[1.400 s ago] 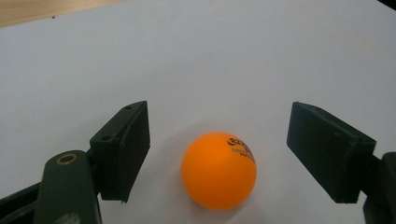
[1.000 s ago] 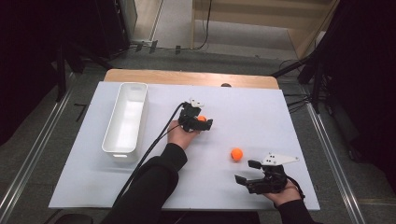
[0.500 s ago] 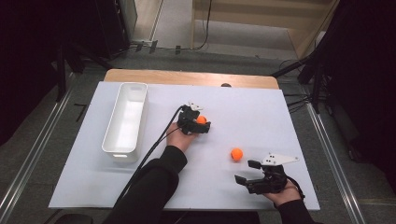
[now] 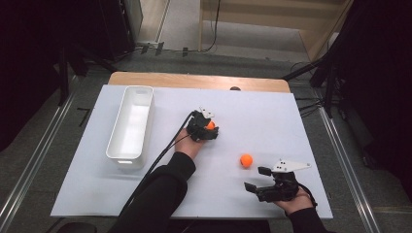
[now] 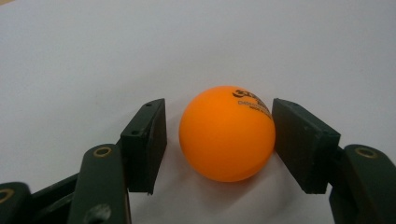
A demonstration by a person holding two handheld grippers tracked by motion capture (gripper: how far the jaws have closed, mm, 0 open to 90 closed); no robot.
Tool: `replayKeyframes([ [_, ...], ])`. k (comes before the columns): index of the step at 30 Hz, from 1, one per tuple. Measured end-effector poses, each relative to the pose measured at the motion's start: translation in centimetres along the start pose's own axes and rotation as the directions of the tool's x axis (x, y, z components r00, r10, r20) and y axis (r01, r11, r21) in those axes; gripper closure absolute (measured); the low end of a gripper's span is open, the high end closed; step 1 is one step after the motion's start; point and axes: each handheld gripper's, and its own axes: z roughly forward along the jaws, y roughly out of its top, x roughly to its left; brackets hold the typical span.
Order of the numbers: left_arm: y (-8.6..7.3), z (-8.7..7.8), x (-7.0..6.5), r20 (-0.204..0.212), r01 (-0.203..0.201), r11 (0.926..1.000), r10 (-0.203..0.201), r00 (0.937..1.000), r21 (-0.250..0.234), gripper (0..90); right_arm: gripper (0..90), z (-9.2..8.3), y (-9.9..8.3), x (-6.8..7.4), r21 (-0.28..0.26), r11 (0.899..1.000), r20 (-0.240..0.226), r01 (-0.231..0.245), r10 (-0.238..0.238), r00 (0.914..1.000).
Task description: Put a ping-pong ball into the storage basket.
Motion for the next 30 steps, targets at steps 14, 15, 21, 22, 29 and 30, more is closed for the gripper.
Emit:
replayKeyframes([
  [14, -0.07, -0.04, -0.14, 0.017, -0.016, 0.9998, 0.017, 0.9997, -0.015, 50.5, 13.6, 0.0, -0.01, 0.0, 0.002, 1.0, -0.002, 0.003, -0.003, 1.0],
  [15, -0.07, -0.04, -0.14, 0.017, -0.016, 0.9998, 0.017, 0.9997, -0.015, 50.5, 13.6, -0.01, -0.01, 0.0, 0.002, 1.0, -0.002, 0.003, -0.003, 1.0],
  [21, -0.06, -0.05, -0.16, 0.015, -0.015, 0.9998, 0.016, 0.9998, -0.013, 51.0, 13.6, -0.02, -0.01, 0.05, 0.004, 1.0, -0.004, 0.0, 0.0, 1.0],
  [22, -0.06, -0.06, -0.2, 0.014, -0.016, 0.9998, 0.016, 0.9998, -0.014, 51.1, 13.6, -0.01, -0.01, 0.04, 0.004, 1.0, -0.004, 0.0, 0.0, 1.0],
  [29, -0.05, -0.07, -0.21, 0.014, -0.016, 0.9998, 0.016, 0.9998, -0.014, 51.3, 13.6, 0.0, 0.0, 0.02, 0.005, 1.0, -0.004, 0.001, -0.001, 1.0],
  [30, -0.05, -0.08, -0.22, 0.013, -0.016, 0.9998, 0.017, 0.9998, -0.012, 51.3, 13.6, 0.0, 0.0, 0.02, 0.005, 1.0, -0.004, 0.001, -0.001, 1.0],
])
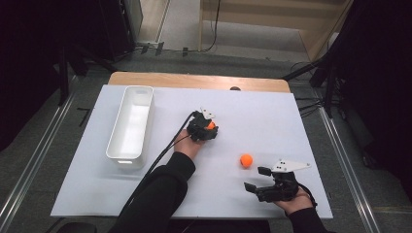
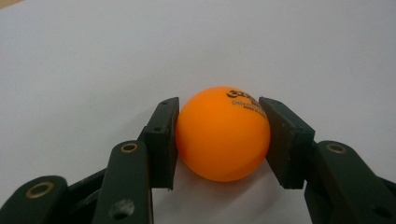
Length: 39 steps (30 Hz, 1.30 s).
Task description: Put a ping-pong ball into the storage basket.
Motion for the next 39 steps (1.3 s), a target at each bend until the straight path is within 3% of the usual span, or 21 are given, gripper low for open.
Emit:
replayKeyframes([
  [5, 0.0, -0.1, -0.2, -0.014, -0.014, 0.9999, 0.014, 0.9998, -0.001, 51.4, 13.7, 0.0, 0.0, 0.0, -0.001, 1.0, -0.002, -0.001, 0.001, 1.0],
  [11, 0.1, -0.1, -0.1, 0.001, -0.004, 1.0, 0.004, 1.0, 0.001, 51.4, 13.6, 0.0, 0.0, 0.0, -0.003, 1.0, -0.002, -0.001, 0.001, 1.0],
  [39, 1.3, -2.1, 0.2, 0.057, 0.059, 0.9928, -0.053, 0.997, -0.104, 51.4, 13.6, 0.0, 0.0, 0.0, 0.002, 1.0, -0.008, -0.008, 0.008, 0.9999],
])
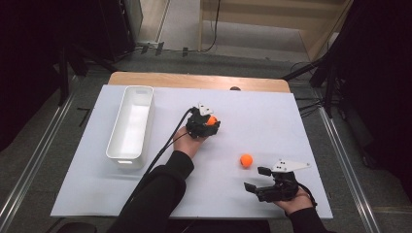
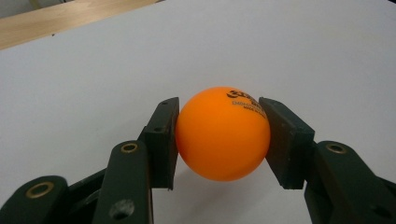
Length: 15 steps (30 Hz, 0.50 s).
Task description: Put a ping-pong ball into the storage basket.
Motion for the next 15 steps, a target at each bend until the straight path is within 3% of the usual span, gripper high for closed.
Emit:
replayKeyframes([
  [15, 0.66, -1.03, 0.42, 0.03, 0.027, 0.9996, -0.027, 0.9992, -0.004, 51.4, 13.6, 0.11, 0.01, -0.05, 0.002, 1.0, 0.002, 0.007, -0.007, 1.0],
])
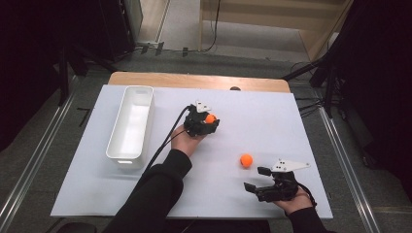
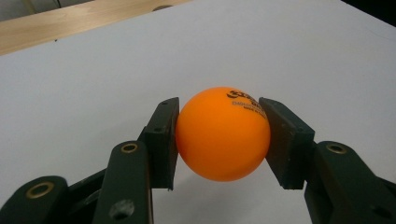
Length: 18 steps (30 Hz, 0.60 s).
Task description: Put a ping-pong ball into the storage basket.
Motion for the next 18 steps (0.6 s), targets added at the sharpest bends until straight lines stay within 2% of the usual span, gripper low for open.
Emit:
replayKeyframes([
  [10, 0.6, -0.7, 0.0, 0.007, -0.015, 0.9997, 0.014, 0.9999, 0.018, 51.3, 13.7, 0.0, 0.0, 0.0, 0.0, 1.0, 0.002, 0.001, -0.001, 1.0],
  [18, 1.2, -1.5, 0.2, 0.018, -0.008, 0.9995, 0.008, 0.9998, 0.031, 51.3, 13.6, 0.0, 0.0, -0.1, -0.001, 1.0, 0.005, 0.001, -0.001, 1.0],
])
